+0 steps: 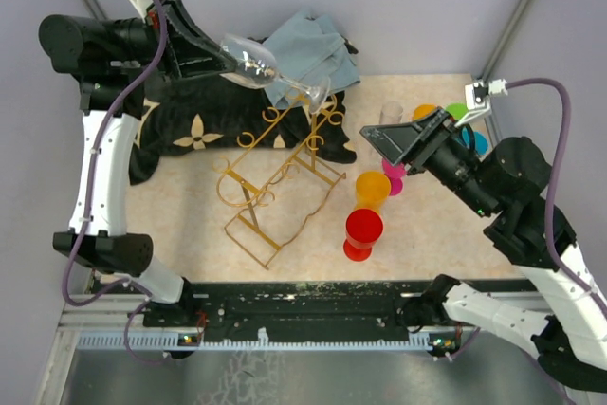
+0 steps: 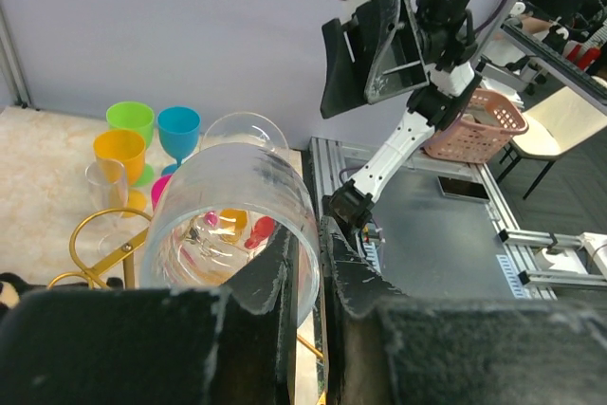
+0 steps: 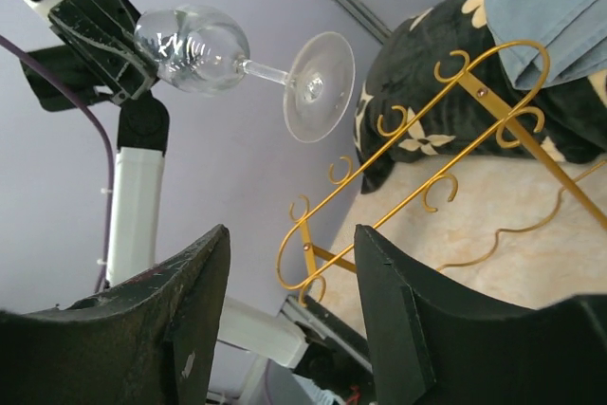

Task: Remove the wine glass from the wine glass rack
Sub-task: Pick up the wine glass from the wine rack.

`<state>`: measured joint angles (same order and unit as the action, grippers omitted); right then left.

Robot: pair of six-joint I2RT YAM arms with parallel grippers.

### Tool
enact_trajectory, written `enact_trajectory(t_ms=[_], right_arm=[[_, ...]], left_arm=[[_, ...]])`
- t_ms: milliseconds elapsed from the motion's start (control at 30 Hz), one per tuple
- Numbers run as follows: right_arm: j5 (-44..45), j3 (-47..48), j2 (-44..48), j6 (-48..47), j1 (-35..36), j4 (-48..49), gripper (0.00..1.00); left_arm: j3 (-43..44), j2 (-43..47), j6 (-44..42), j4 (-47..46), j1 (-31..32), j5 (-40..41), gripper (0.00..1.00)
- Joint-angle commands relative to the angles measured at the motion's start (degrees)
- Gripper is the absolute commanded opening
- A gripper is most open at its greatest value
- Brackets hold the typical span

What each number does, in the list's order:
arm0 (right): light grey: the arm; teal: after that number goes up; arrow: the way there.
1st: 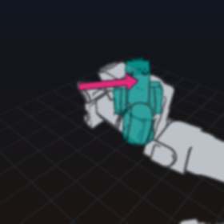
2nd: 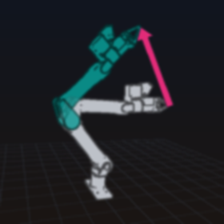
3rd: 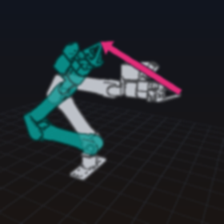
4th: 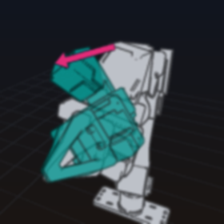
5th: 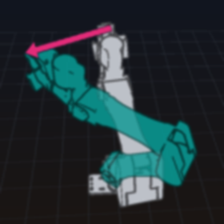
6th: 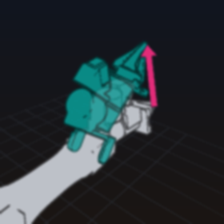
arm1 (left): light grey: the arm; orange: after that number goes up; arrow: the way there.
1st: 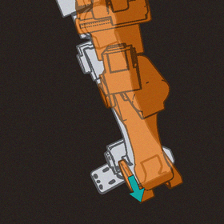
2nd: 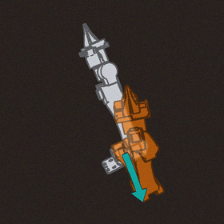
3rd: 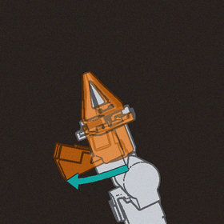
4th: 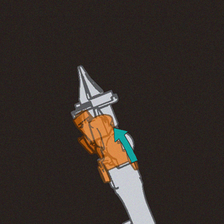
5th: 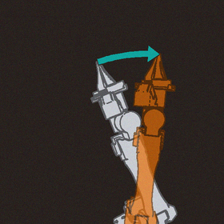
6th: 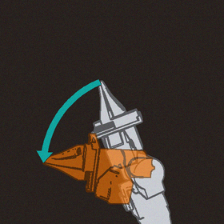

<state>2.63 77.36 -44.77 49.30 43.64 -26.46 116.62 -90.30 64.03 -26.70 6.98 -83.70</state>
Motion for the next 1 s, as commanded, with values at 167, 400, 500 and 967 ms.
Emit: enact_trajectory(t_ms=[167, 400, 500, 967], right_arm=[[2.0, 14.9, -11.3, -14.4, -0.1, -11.4, 0.61], [2.3, 26.5, -19.4, -22.6, -0.1, -16.9, 0.69], [2.6, 29.5, -21.3, -25.7, -0.1, -17.0, 0.7], [-0.7, 30.9, -25.4, -26.4, -0.1, -15.8, 0.72]], left_arm=[[2.9, -3.0, -9.0, 1.8, 0.0, -4.1, 0.0], [5.7, -11.3, 8.9, -23.7, 0.0, -9.1, 0.0], [11.9, -17.1, 18.0, -33.8, 0.2, -11.8, 0.0], [11.7, -14.7, 18.0, -33.8, 0.0, -10.3, 0.0]])
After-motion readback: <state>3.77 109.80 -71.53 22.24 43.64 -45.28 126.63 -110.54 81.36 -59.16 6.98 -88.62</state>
